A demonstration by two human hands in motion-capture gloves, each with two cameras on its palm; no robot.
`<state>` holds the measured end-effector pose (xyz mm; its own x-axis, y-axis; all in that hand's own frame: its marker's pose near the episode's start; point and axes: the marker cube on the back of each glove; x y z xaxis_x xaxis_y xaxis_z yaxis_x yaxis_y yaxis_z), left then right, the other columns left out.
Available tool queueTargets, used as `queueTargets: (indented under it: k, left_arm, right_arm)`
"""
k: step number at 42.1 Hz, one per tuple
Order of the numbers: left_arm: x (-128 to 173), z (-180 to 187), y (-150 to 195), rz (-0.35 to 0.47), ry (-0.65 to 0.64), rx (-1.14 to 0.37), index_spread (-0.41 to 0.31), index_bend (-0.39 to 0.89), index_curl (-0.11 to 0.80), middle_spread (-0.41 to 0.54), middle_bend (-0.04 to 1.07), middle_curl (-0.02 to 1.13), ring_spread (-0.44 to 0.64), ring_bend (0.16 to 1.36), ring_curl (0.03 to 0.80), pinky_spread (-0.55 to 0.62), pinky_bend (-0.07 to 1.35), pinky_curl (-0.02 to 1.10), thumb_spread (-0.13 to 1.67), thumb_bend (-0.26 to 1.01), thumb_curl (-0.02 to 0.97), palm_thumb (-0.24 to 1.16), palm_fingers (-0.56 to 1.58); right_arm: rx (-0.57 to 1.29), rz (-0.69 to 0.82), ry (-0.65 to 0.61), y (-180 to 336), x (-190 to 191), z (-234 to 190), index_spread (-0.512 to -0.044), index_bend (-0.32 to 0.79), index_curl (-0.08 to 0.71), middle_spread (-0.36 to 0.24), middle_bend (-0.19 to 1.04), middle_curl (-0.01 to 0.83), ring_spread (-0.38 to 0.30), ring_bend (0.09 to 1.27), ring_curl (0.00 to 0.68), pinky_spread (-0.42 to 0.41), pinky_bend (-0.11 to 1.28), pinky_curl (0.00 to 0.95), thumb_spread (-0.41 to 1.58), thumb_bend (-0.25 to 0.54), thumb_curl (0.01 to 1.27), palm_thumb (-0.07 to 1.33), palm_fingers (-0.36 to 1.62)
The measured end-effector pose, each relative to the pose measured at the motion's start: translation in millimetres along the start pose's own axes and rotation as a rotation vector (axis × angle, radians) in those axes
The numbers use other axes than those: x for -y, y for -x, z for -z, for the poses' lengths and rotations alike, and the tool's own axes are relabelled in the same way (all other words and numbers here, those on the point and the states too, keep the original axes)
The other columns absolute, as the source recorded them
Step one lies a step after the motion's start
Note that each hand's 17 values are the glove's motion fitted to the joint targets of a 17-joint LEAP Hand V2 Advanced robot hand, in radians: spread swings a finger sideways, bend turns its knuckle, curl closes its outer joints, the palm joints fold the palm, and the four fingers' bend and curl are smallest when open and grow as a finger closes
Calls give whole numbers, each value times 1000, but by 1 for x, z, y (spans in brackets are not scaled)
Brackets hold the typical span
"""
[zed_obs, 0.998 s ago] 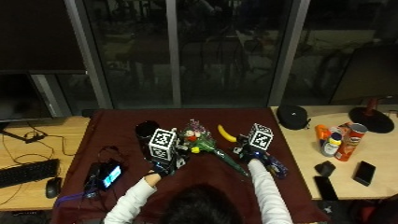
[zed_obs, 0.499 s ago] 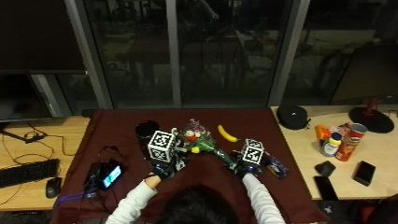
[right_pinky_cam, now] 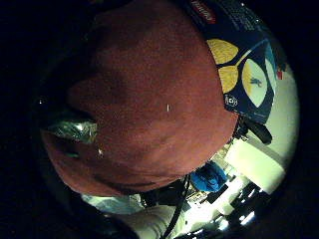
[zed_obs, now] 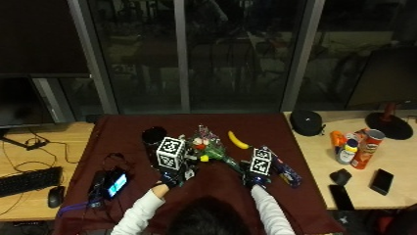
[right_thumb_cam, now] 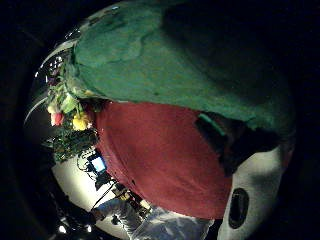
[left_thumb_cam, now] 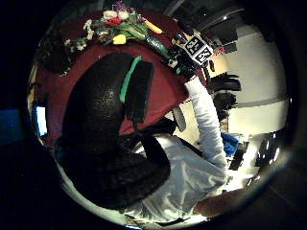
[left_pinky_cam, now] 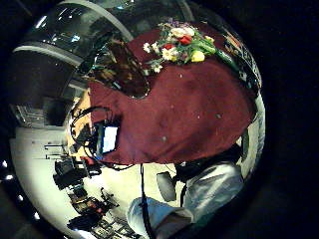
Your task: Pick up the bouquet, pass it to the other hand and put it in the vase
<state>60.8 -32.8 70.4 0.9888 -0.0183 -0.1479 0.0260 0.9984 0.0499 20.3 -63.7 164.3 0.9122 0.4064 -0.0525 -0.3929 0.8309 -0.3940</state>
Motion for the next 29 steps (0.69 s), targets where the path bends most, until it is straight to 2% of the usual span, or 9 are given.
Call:
queueTargets:
  k: [9,14,15,18,21,23,26,28,29]
  left_arm:
    - [3,-9,6,20,71,41,-50,182,373,245,173,266,485,434,230,462,203,312,1206,-17,273,207,35]
    - [4,-12,8,25,86,37,-51,181,373,245,172,265,485,432,232,457,208,317,1207,-18,274,202,36]
    - [4,-12,9,25,87,36,-51,181,373,245,172,265,485,432,232,456,208,318,1208,-18,274,202,36]
    - [4,-12,8,24,90,33,-52,181,374,245,173,264,484,431,234,454,209,320,1208,-17,275,201,35]
    - [4,-11,7,17,91,32,-52,181,374,245,173,264,484,431,235,453,208,322,1208,-17,275,200,35]
    - [4,-11,7,12,93,32,-56,183,374,245,172,263,484,429,235,452,207,322,1208,-17,276,200,36]
    - [3,-11,7,12,99,32,-57,185,375,245,169,262,484,429,235,451,209,325,1209,-17,276,200,41]
    - [2,-11,7,13,104,31,-58,183,375,245,169,261,484,428,235,450,212,326,1209,-17,276,199,43]
    - [2,-11,7,14,104,30,-58,183,375,245,169,260,483,428,235,450,212,326,1209,-17,276,199,43]
  right_arm:
    - [25,52,-61,4,1,7,-327,168,260,-58,247,412,-119,520,365,-33,464,330,1079,44,344,747,692]
    - [62,36,-15,4,-6,9,-317,197,293,-59,201,408,-122,475,366,-38,431,330,1096,26,336,766,732]
    - [68,33,-15,3,-6,10,-309,240,313,-59,184,405,-117,454,362,-39,412,326,1100,27,336,776,750]
    - [75,39,-30,3,-7,14,-294,273,335,-65,166,398,-108,404,354,-33,388,324,1112,21,334,791,768]
    - [75,33,-20,3,-10,20,-277,284,350,-72,201,405,-90,341,340,-26,363,318,1124,12,330,801,831]
    - [84,37,-20,4,-11,23,-267,249,350,-100,238,414,-79,340,338,-28,346,313,1129,10,329,812,921]
    - [92,45,0,5,-12,26,-258,219,357,-116,224,413,-76,322,332,-31,334,313,1134,-4,325,814,957]
    - [98,52,17,6,-9,27,-249,126,338,-113,222,413,-112,413,358,-59,359,323,1135,-4,325,825,1101]
    - [102,55,22,6,-6,26,-248,115,333,-114,216,414,-122,420,357,-73,374,327,1135,-5,324,830,1124]
